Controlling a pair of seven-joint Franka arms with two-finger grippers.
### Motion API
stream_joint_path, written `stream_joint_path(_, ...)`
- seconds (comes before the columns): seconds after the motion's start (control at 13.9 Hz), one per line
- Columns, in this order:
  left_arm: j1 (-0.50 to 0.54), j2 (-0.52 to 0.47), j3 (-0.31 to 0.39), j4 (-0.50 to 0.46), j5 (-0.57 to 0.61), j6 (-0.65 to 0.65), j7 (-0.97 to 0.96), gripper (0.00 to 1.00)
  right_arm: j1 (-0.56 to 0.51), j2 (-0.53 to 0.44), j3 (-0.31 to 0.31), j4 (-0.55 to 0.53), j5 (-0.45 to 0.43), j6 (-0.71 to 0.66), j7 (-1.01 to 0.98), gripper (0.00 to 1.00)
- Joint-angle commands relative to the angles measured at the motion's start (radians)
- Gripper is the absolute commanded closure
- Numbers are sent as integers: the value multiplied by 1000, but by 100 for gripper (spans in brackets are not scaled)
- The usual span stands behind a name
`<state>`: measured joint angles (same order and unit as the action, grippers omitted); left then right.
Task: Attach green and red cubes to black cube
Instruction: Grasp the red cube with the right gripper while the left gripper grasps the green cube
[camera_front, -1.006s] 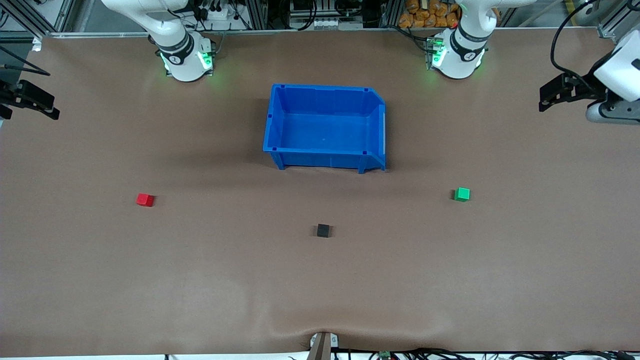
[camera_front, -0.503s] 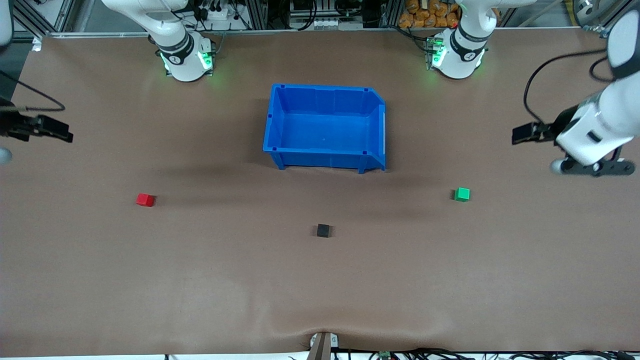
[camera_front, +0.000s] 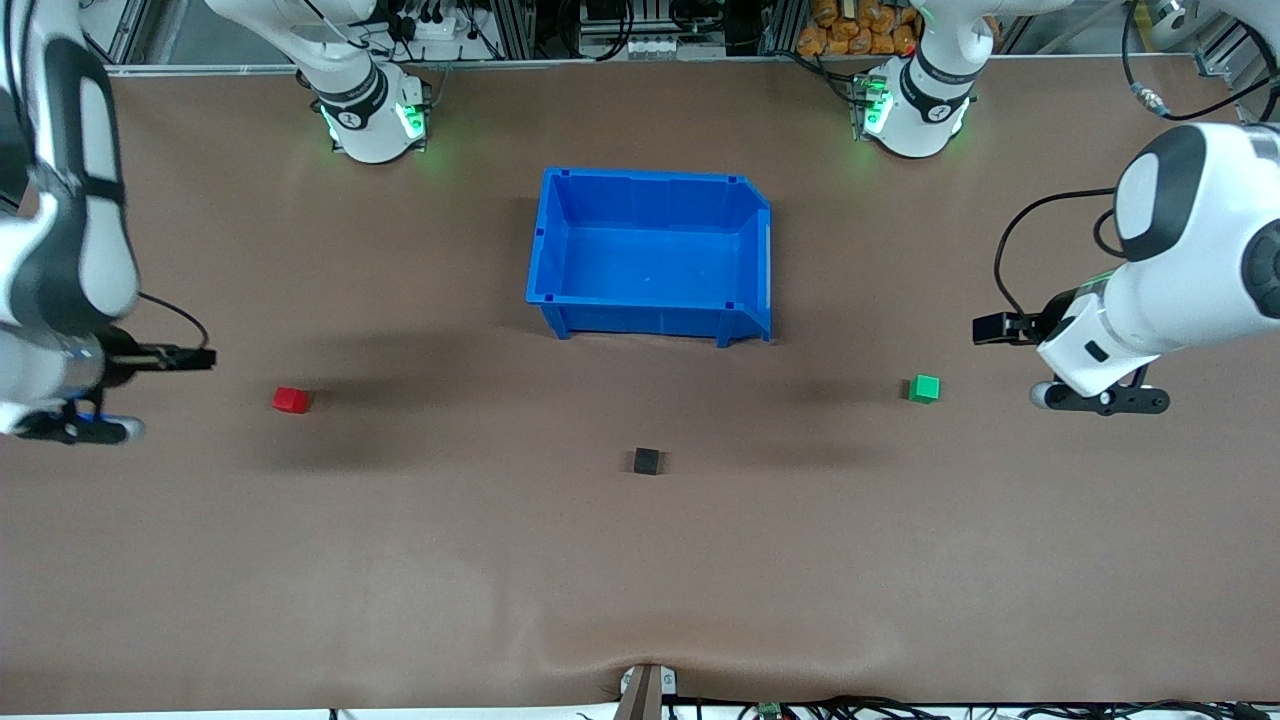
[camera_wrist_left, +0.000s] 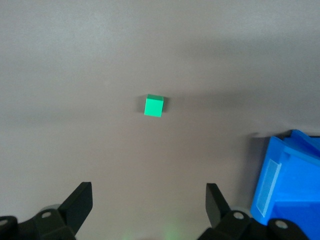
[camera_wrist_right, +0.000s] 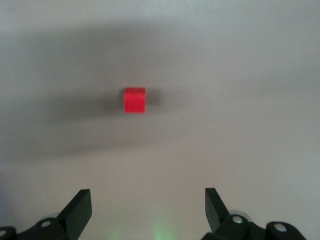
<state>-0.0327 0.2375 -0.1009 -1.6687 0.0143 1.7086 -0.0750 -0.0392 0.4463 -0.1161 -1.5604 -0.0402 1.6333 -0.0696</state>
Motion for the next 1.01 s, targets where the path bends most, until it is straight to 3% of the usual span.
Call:
stream_joint_path(0.0, -3, -52, 1, -129, 1, 103, -3, 0, -16, 87, 12, 3, 2, 107, -3, 0)
stream_joint_path(0.14, -1, -66, -14, -224, 1, 199, -3, 0, -15, 146, 15, -38, 25, 212, -1, 0)
stream_joint_path(0.29, -1, -66, -19, -301, 3, 305, -2, 0, -15, 184, 15, -78, 107, 307, -1, 0)
stream_joint_path(0.5, -3, -12, -19, -353, 44, 419, 9, 0, -28, 239, 15, -92, 140, 364, -1, 0)
stream_joint_path(0.65, 0, 49, -20, -352, 96, 485, 33, 0, -30, 250, 15, -93, 145, 356, -1, 12)
stream_joint_path(0.86, 3, 143, -19, -352, 102, 616, 52, 0, -42, 267, 15, -101, 146, 349, 7, 73)
stream_joint_path(0.93, 7, 169, -19, -352, 110, 653, 52, 0, -41, 267, 15, -99, 146, 344, 22, 100)
